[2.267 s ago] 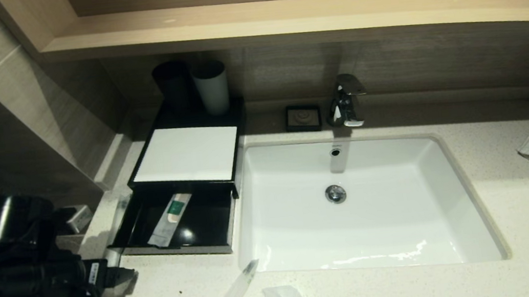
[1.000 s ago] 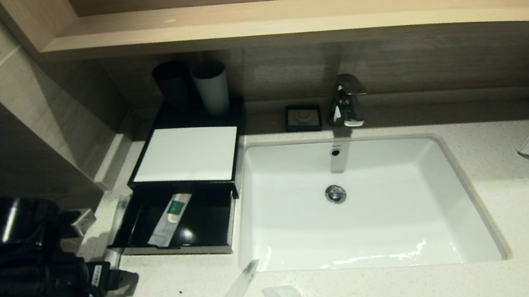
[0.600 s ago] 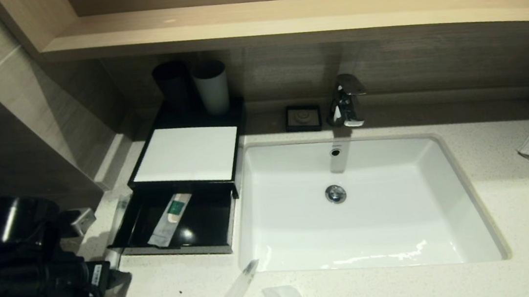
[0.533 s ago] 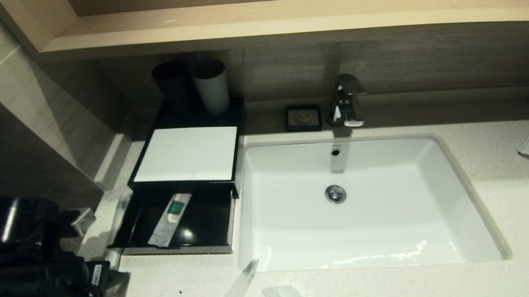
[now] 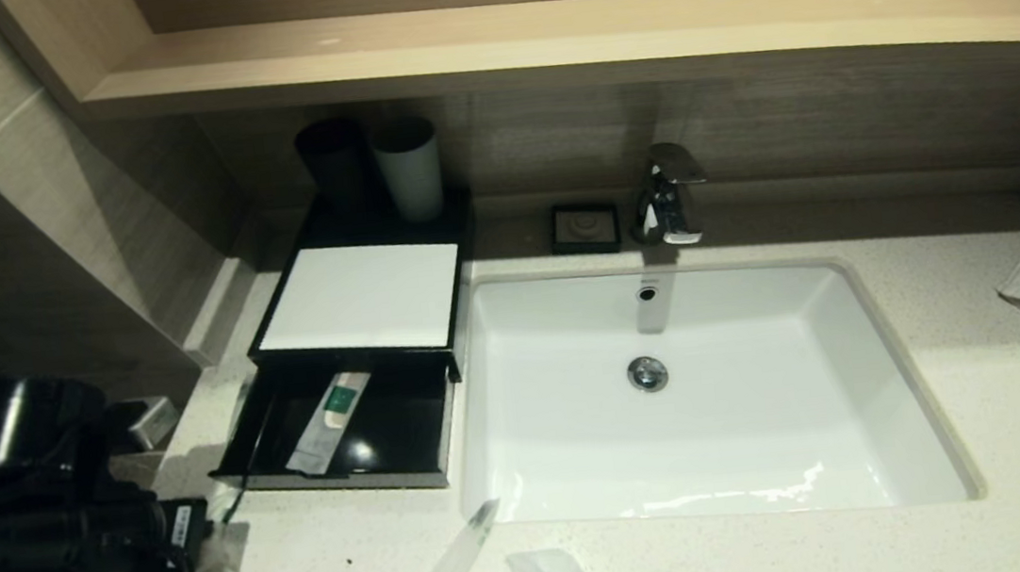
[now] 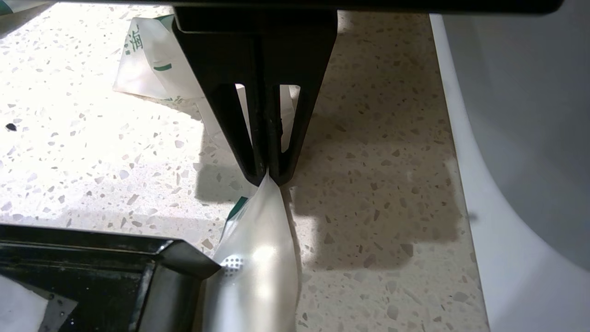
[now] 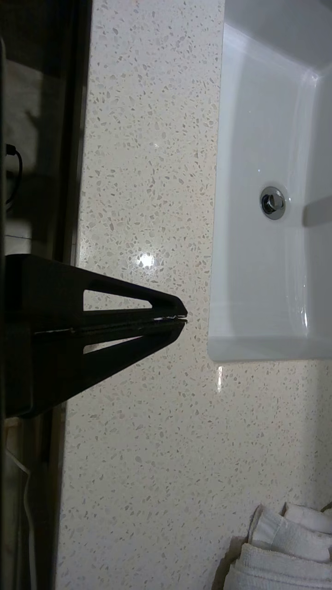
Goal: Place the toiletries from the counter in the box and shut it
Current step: Pick up the bathroom toiletry
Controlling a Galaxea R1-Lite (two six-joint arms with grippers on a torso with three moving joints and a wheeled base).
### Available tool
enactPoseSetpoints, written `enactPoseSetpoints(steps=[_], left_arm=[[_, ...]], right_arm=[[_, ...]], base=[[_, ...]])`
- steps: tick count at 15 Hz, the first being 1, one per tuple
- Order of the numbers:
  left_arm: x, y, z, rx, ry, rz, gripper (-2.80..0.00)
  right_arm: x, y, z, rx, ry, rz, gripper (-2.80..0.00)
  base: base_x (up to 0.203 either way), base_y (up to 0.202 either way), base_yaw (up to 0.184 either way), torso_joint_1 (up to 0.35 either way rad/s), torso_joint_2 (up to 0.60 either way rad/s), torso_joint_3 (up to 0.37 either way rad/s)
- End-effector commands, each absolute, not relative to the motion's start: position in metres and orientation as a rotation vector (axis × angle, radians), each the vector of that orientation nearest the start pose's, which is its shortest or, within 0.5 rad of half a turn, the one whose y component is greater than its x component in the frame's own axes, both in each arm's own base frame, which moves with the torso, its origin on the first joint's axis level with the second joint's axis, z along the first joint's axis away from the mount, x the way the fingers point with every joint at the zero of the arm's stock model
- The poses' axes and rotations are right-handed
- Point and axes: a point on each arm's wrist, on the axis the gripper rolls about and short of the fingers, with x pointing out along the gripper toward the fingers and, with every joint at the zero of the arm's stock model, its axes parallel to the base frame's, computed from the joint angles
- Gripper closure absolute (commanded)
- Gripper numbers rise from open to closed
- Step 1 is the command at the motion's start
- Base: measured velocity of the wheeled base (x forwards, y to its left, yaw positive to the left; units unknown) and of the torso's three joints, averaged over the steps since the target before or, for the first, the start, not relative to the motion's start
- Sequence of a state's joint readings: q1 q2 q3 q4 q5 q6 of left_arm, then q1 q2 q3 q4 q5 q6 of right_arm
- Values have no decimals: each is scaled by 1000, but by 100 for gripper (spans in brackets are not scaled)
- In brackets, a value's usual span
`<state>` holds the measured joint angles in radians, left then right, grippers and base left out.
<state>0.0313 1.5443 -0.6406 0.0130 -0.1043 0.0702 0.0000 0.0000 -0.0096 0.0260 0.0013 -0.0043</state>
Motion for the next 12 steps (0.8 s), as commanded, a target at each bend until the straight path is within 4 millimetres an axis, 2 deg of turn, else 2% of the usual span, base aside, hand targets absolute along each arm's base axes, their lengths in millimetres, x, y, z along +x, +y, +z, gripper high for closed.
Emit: enactPoseSetpoints(steps=[1,12], left_arm=[[222,4,130,6,905,-101,0],[215,8,160,15,774,-47,0]], right_arm=[[-24,0,75,-5,17,0,0],[-24,0,75,-5,17,1,0]], base=[[0,0,0,0,0,0],[0,0,0,0,0,0]])
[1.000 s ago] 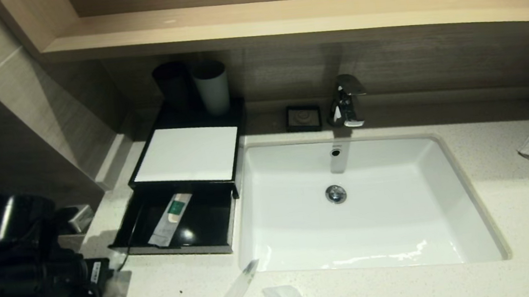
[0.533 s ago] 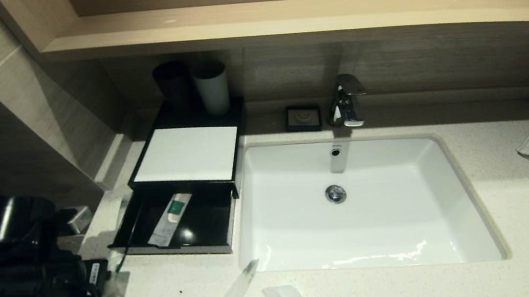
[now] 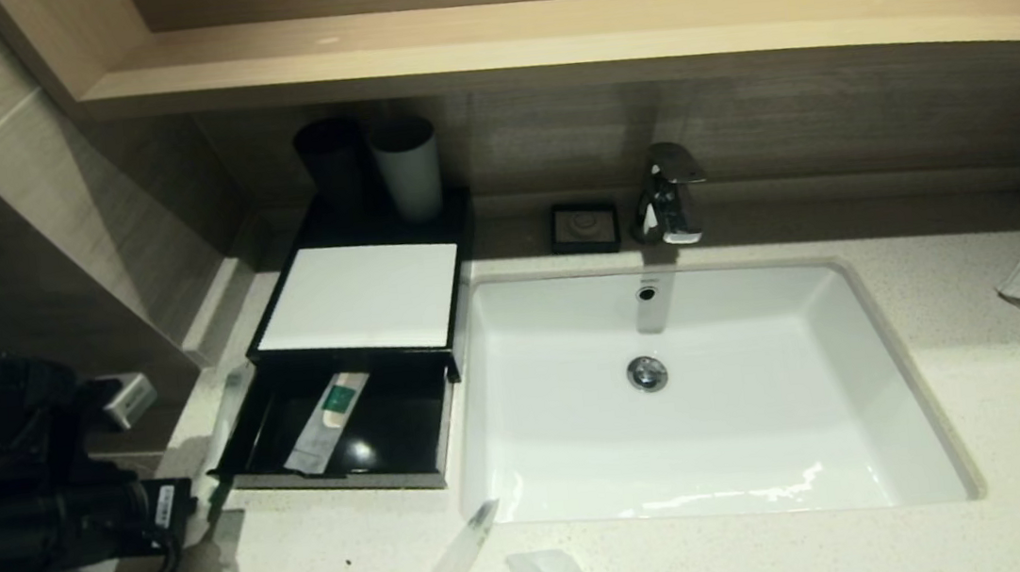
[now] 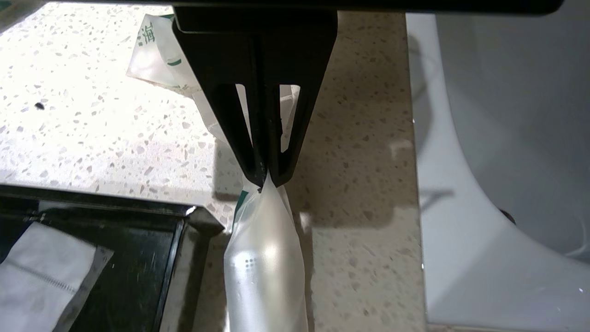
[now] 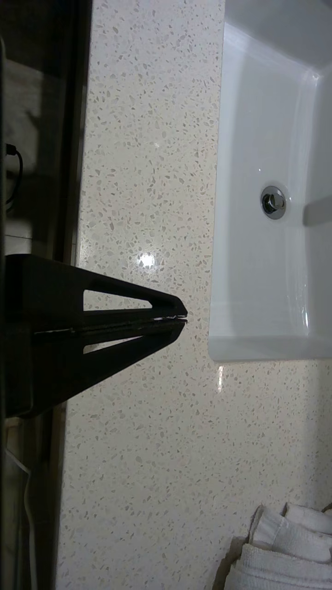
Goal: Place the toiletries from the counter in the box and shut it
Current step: Pick up the bathroom toiletry, then place the bathroom toiletry into the drawer
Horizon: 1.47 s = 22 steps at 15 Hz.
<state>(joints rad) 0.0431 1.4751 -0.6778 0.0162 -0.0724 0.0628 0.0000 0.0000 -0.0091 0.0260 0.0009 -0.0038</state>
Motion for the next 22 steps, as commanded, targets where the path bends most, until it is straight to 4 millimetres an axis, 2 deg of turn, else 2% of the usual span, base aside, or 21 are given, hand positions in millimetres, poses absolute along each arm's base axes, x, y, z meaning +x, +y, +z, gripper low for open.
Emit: enactPoseSetpoints(steps=[1,18,22], left_arm=[[214,9,165,15,752,-42,0],[184,8,233,14,401,-29,0],[167,5,246,16,337,-40,0]], right_arm=[[-24,0,75,-5,17,2,0],[-24,0,75,-5,17,0,0],[-24,0,75,-5,17,2,0]], base=[[0,0,0,0,0,0],[0,0,0,0,0,0],[0,0,0,0,0,0]])
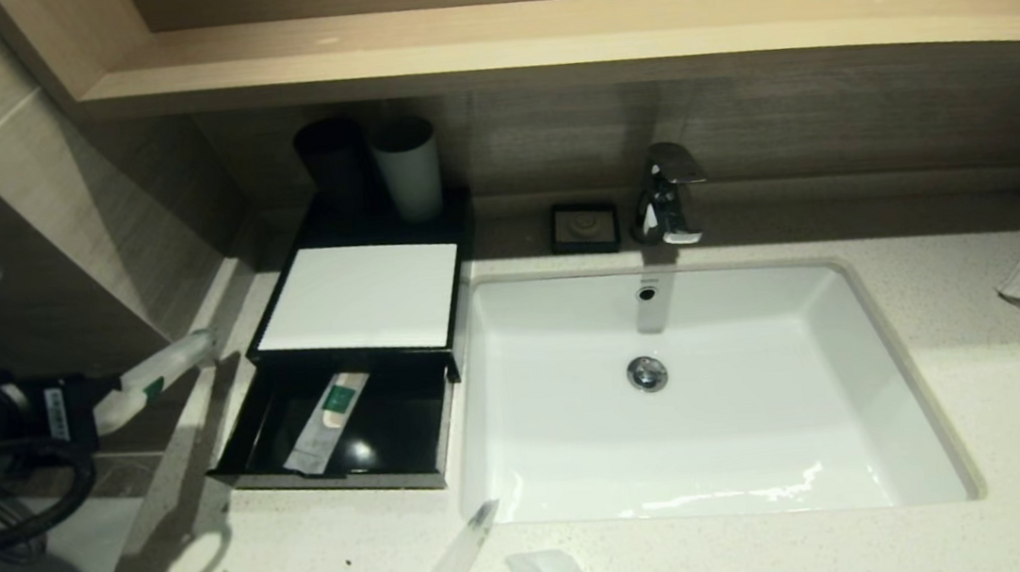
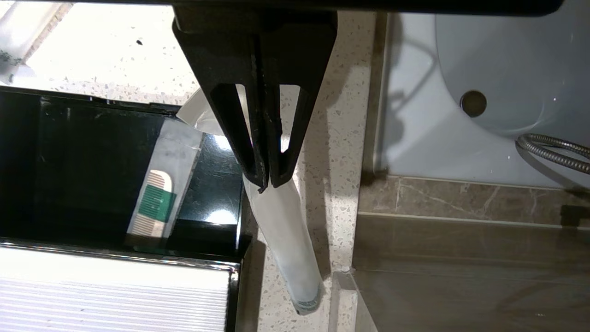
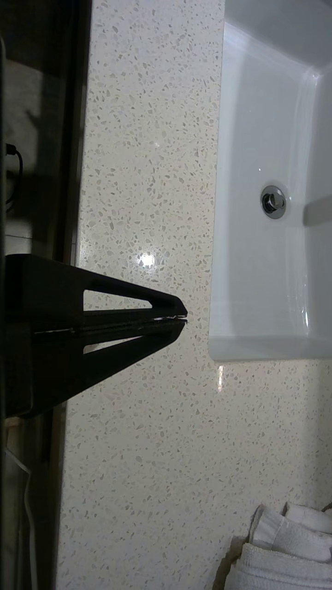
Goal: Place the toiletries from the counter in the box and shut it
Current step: Place the bathroom toiletry into the drawer
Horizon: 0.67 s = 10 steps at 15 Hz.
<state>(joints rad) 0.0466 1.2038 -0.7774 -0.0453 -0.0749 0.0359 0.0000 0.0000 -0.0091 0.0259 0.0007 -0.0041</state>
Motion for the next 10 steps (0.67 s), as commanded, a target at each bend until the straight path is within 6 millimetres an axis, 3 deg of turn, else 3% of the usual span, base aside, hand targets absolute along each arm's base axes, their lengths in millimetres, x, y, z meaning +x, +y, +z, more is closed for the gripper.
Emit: enactPoseSetpoints(steps=[1,10], left_arm=[[161,2,248,18,334,-54,0],[134,-7,260,3,292,-183,0]], right_arm=[[-24,0,75,-5,17,1,0],[-24,0,75,-5,17,2,0]], base=[[0,0,0,0,0,0],[0,0,0,0,0,0]])
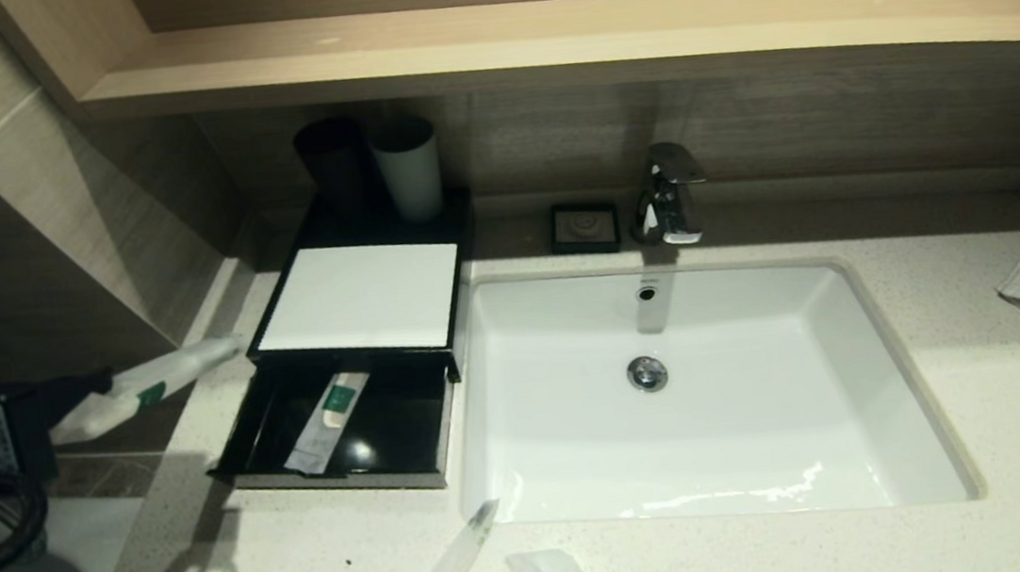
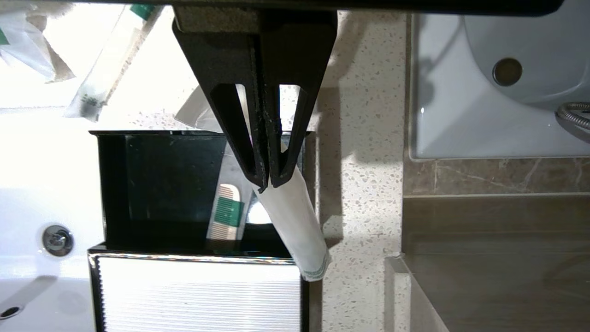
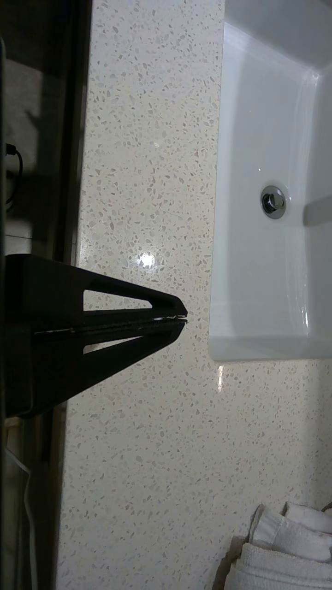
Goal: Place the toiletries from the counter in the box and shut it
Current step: Place the bathroom toiletry into the drawer
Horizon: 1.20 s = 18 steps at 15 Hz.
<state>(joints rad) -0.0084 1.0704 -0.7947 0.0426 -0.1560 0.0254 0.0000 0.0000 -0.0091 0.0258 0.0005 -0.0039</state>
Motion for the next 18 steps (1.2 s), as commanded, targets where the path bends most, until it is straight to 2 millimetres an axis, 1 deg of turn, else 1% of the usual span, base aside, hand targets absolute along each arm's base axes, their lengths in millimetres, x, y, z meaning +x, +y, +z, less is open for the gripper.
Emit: enactPoseSetpoints(steps=[1,4,6,8,13,18], left_arm=[[131,-7,260,-1,297,-194,0],[126,-7,258,-1,318,-201,0],[120,-11,257,1,329,-234,0],[119,-13,253,2,355,-257,0],[127,-15,242,-4,411,-285,0],[145,-17,233,-10,476,-300,0]], right_arm=[[-24,0,75,-5,17,2,0],[-24,0,75,-5,17,2,0],[-24,0,75,-5,17,0,0],[-24,0,75,-5,17,2,0],[-24,0,75,-5,17,2,0],[-23,0,75,-5,17,1,0]], base=[[0,0,0,0,0,0],[0,0,0,0,0,0],[0,0,0,0,0,0],[0,0,0,0,0,0],[0,0,0,0,0,0],[0,0,0,0,0,0]])
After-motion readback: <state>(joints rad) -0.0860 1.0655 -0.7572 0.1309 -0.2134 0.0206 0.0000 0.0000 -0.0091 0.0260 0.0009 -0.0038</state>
